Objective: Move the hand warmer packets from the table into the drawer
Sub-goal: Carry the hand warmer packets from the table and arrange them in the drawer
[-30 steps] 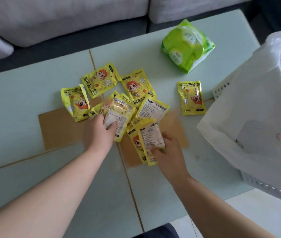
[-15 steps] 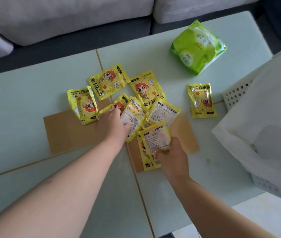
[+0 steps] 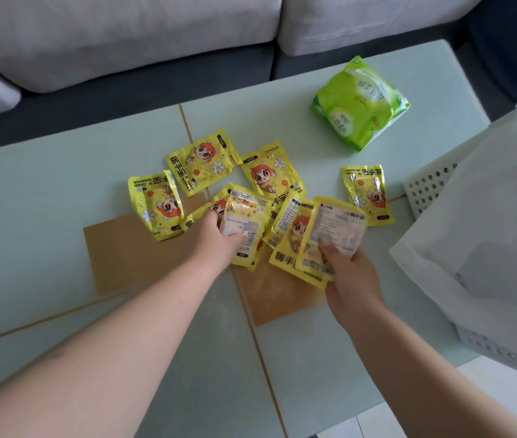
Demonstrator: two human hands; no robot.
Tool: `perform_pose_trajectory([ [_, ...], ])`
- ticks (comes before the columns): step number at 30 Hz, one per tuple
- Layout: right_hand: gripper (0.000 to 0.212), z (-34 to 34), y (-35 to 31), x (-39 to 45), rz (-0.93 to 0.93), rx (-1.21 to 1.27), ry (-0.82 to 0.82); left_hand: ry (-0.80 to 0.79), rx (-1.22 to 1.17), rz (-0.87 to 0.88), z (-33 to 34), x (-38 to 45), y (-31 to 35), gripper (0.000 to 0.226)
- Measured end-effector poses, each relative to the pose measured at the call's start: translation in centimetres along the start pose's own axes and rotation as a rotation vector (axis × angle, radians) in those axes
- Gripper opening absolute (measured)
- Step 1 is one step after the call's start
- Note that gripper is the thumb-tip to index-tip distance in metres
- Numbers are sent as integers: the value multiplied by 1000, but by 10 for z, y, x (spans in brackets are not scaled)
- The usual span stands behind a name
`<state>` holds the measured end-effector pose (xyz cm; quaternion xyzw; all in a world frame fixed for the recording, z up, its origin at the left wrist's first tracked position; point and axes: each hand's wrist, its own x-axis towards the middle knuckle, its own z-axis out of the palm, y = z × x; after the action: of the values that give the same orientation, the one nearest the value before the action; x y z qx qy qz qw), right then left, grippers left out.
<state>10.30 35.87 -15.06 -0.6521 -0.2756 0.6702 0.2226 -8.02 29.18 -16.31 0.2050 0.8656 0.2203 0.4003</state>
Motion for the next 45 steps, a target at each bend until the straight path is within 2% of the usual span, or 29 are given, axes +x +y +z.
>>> perform_pose_trajectory([
  [4, 9, 15, 1, 25, -92, -246, 59, 90, 98, -22, 23, 0, 9, 30],
  [8, 11, 25, 6, 38, -100, -274, 158, 162, 152, -34, 35, -2, 12, 21],
  [11, 21, 26, 9, 45, -116, -307, 174, 127, 152, -13, 35, 1, 10, 22],
  [15, 16, 27, 12, 50, -139, -337, 191, 124, 20, 1, 14, 5, 7, 27],
  [17, 15, 28, 12, 51, -135, -343, 197, 110, -47, 32, -6, 13, 8, 40],
  [19, 16, 29, 11, 53, -131, -349, 199, 57, 24, 49, -22, 24, 8, 46],
  [20, 16, 29, 10, 53, -130, -352, 198, 33, 86, 56, -27, 30, 6, 37],
  [22, 16, 29, 8, 51, -120, -338, 191, 21, 163, 47, -31, 38, 1, 21],
  [26, 17, 25, 5, 50, -117, -238, 168, 42, 252, 63, -27, 44, -4, 29],
  [30, 22, 21, 2, 43, -83, -63, 76, 30, 275, 66, -25, 43, -4, 36],
  [38, 28, 2, 5, 26, 17, 30, -28, -2, -52, -45, -24, 29, -8, 19],
  [45, 28, -39, 18, -8, 57, 95, -173, -130, -260, -34, -13, -11, -12, 16],
])
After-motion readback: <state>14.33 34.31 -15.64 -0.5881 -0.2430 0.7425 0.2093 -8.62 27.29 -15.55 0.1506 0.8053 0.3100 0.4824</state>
